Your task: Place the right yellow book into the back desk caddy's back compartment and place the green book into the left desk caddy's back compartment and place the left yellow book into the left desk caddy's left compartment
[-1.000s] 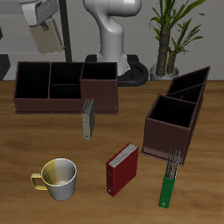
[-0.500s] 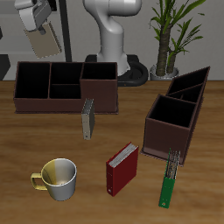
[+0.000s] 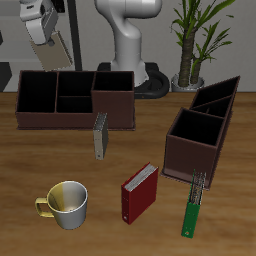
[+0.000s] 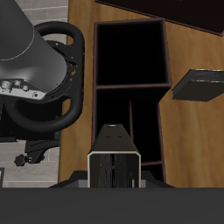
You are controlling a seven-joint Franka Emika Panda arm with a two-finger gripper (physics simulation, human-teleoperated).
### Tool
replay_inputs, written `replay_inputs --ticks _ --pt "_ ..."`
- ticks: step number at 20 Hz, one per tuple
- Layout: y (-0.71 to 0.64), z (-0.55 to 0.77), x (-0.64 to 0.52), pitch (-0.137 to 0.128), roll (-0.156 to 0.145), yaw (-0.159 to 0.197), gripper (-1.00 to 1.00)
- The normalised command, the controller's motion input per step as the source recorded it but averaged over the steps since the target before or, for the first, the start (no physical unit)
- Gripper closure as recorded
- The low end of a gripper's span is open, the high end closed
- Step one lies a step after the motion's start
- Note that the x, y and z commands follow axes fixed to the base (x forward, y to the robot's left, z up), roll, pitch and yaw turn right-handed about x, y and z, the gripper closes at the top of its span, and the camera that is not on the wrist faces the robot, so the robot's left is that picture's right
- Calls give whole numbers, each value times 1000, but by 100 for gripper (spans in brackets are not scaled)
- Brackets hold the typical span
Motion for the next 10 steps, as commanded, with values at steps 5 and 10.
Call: replay_inputs --ticks 5,10 --pt "8 204 36 -48 -32 -18 100" --pt "-87 67 178 -35 -28 -67 100"
